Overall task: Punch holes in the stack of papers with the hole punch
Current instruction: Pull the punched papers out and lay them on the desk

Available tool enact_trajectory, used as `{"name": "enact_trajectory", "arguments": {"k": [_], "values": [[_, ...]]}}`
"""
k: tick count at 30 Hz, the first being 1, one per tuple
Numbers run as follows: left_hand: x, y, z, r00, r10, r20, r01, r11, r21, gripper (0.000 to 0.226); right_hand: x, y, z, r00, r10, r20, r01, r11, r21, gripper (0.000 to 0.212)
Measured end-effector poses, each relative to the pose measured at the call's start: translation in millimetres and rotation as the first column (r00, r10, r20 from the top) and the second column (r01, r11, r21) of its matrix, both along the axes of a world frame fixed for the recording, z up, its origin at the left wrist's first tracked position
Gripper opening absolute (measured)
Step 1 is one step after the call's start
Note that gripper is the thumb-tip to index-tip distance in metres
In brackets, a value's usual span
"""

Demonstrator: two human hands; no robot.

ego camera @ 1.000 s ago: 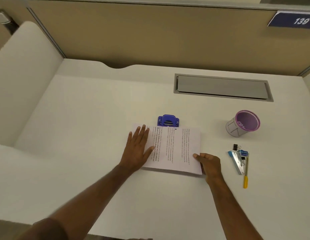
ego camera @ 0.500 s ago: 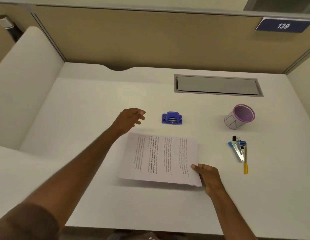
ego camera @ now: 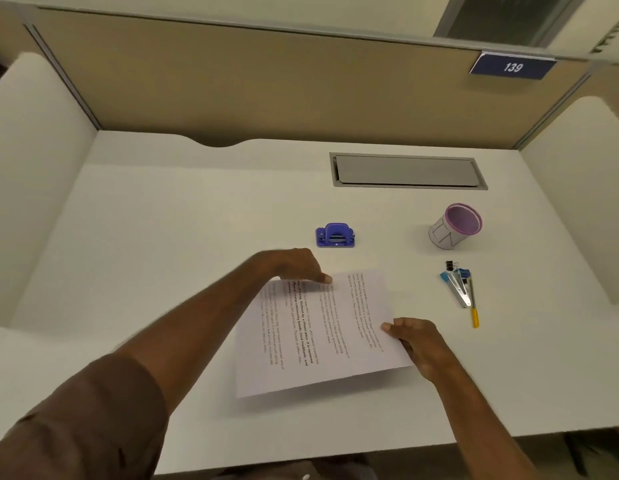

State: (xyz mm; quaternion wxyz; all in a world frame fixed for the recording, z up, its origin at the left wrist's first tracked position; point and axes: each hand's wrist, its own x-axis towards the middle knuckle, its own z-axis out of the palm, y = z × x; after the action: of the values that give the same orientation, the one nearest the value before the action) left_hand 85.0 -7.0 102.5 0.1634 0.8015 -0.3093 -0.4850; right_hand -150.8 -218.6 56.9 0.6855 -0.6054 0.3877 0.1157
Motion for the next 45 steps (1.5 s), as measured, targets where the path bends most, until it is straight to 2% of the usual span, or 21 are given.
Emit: {"name": "enact_trajectory", "arguments": {"k": [4, 6, 8, 10, 13, 15, 17, 21, 25, 27, 29, 32, 34, 36, 37, 41, 45], "values": [[-0.8, -0.8, -8.9, 0.999, 0.015, -0.047, -0.017, 0.998, -0.055, 0.041, 27.0, -11.9, 14.2, 0.996, 0.090, -0.010, -0.090, 0.991, -0.100, 0.036], [0.5, 2.1, -15.8, 0.989, 0.119, -0.085, -0.131, 0.981, -0.146, 0.035, 41.4, -21.2, 24.3, 0.994, 0.112, 0.016, -0.109, 0.986, -0.130, 0.030], [0.5, 5.6, -20.1, 0.959, 0.258, -0.116, -0.279, 0.930, -0.240, 0.036, 54.5, -29.0, 36.4, 0.994, 0.070, 0.084, -0.058, 0.988, -0.140, 0.026], [-2.3, 9.5, -23.5, 0.903, 0.389, -0.183, -0.429, 0.838, -0.337, 0.036, 62.7, -30.9, 47.3, 0.980, -0.035, 0.195, 0.061, 0.990, -0.127, 0.017], [-13.0, 12.2, -27.2, 0.759, 0.553, -0.345, -0.650, 0.599, -0.468, 0.036, 65.8, -23.3, 58.4, 0.918, -0.154, 0.364, 0.199, 0.976, -0.088, 0.009], [-23.2, 12.5, -29.2, 0.650, 0.639, -0.411, -0.745, 0.429, -0.510, 0.032, 63.9, -8.7, 60.9, 0.897, -0.119, 0.427, 0.198, 0.969, -0.146, 0.005], [-35.3, 13.4, -30.7, 0.565, 0.699, -0.438, -0.789, 0.303, -0.535, 0.027, 60.9, 9.1, 59.2, 0.877, -0.064, 0.476, 0.204, 0.947, -0.249, 0.008], [-56.7, 17.9, -29.5, 0.506, 0.734, -0.453, -0.790, 0.183, -0.585, 0.015, 61.9, 29.1, 62.9, 0.846, 0.005, 0.533, 0.243, 0.886, -0.394, 0.022], [-65.8, 26.1, -21.9, 0.502, 0.739, -0.448, -0.752, 0.117, -0.649, 0.011, 61.7, 27.8, 69.8, 0.827, 0.082, 0.556, 0.248, 0.834, -0.492, 0.033], [-68.0, 30.4, -19.0, 0.508, 0.737, -0.446, -0.731, 0.096, -0.675, 0.005, 58.8, 25.9, 71.9, 0.809, 0.111, 0.577, 0.250, 0.823, -0.510, 0.032], [-70.1, 34.4, -18.8, 0.523, 0.734, -0.433, -0.714, 0.099, -0.694, 0.009, 53.7, 24.4, 68.7, 0.799, 0.128, 0.588, 0.249, 0.819, -0.517, 0.024], [-72.1, 36.9, -25.6, 0.513, 0.762, -0.395, -0.730, 0.146, -0.667, 0.028, 46.4, 23.9, 58.8, 0.824, 0.126, 0.552, 0.221, 0.827, -0.518, 0.005], [-73.9, 37.8, -29.3, 0.502, 0.786, -0.361, -0.746, 0.182, -0.641, 0.034, 44.2, 26.6, 54.1, 0.802, 0.159, 0.576, 0.204, 0.833, -0.514, 0.019], [-75.8, 38.4, -29.4, 0.516, 0.789, -0.335, -0.733, 0.204, -0.649, 0.032, 42.4, 28.9, 53.9, 0.779, 0.181, 0.600, 0.163, 0.866, -0.472, 0.041], [-76.3, 38.2, -27.5, 0.524, 0.785, -0.332, -0.724, 0.205, -0.658, 0.031, 42.2, 29.0, 53.9, 0.783, 0.183, 0.595, 0.153, 0.870, -0.469, 0.045], [-76.8, 35.2, -16.1, 0.543, 0.753, -0.372, -0.696, 0.155, -0.701, 0.030, 42.1, 28.9, 57.2, 0.814, 0.118, 0.569, 0.211, 0.852, -0.478, 0.045], [-78.8, 31.9, -16.0, 0.552, 0.750, -0.364, -0.699, 0.179, -0.692, 0.030, 42.7, 31.3, 54.1, 0.830, 0.125, 0.544, 0.189, 0.854, -0.485, 0.039]]}}
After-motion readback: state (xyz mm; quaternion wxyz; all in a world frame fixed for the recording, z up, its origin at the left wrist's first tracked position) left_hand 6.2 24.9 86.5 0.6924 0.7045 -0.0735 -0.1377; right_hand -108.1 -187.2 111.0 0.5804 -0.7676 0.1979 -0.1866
